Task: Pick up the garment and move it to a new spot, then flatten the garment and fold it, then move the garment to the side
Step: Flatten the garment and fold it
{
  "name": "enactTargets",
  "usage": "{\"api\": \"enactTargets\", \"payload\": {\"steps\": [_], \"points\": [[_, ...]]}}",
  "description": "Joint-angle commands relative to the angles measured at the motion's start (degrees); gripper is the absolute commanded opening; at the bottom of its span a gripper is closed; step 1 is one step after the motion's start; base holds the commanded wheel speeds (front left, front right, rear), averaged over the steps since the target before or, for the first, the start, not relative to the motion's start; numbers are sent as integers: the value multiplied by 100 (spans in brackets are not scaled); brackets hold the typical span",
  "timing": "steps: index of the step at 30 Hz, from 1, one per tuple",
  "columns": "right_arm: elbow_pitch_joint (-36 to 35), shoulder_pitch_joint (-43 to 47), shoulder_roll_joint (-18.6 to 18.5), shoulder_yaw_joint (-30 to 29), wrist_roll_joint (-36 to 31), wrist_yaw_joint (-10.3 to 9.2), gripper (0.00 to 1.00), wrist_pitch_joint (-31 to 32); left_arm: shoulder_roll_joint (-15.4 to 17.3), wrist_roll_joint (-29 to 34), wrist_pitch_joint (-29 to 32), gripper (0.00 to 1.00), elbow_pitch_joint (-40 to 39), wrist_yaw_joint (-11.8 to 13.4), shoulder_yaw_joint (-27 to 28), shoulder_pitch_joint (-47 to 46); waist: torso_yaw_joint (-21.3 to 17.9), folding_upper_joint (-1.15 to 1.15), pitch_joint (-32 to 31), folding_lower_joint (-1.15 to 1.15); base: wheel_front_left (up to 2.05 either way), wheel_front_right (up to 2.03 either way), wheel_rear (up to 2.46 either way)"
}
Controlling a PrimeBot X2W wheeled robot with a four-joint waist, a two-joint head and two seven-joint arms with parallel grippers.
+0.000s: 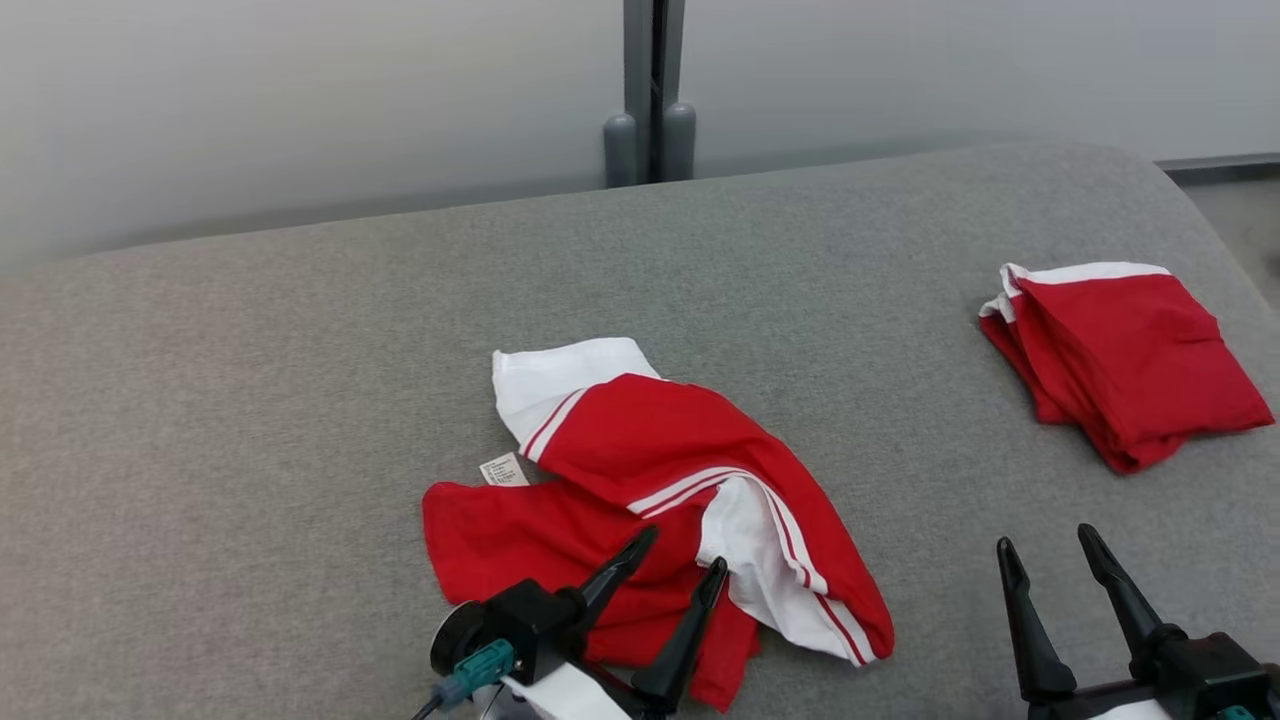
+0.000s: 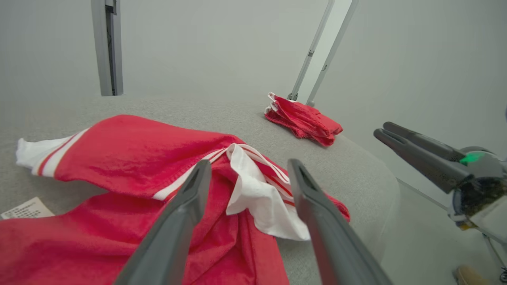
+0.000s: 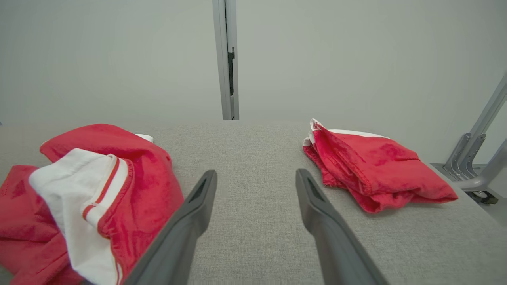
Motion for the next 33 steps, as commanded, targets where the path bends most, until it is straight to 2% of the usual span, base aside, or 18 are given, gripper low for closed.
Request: {"api": "enactTargets", "payload": {"steps": [1,12,13,14,15,18,23,27,31,32,33], "points": [[-28,-66,-38,-13,41,-2,100,-7,34,-43,13,100,148,-6,-84,-219,-284,0,249,0,0,0,0],[-65,-185,-38,-69,10,-2,100,-7,56,-731,-70,99,928,-7,-487,-734,-534,0,437,0,0,0,0],[-68,-189,-38,-69,9,-2,100,-7,50,-777,-79,43,967,-8,-564,-800,-530,0,438,0,0,0,0],[-70,-187,-38,-74,9,-2,100,-7,42,-872,-109,7,980,-7,-635,-861,-521,0,444,0,0,0,0],[-65,-191,-39,-74,11,-2,100,-7,49,-1019,-121,0,973,-7,-682,-892,-509,0,450,0,0,0,0],[-60,-201,-38,-73,24,-2,100,-7,65,-1418,-173,0,765,-7,-766,-1027,-454,0,451,0,0,0,0],[-64,-119,-38,-163,29,-2,100,-7,408,-2021,-231,0,-161,-7,-336,-1033,-323,0,384,0,0,0,0],[-63,-63,-38,-229,-6,-2,100,-7,951,-2409,53,0,-1329,114,147,-831,-222,0,307,0,0,0,0],[-50,-16,-39,-253,-6,-2,100,-7,1519,-2737,408,0,-2467,427,707,-702,-138,0,206,0,0,0,0],[-32,7,-38,-260,-6,-2,100,-7,1787,-2937,598,0,-2958,585,1061,-726,-85,0,156,0,0,0,0],[-28,12,-39,-250,-5,-2,100,-7,1896,-3098,707,0,-3158,660,1233,-765,-58,0,137,0,0,0,0]]}}
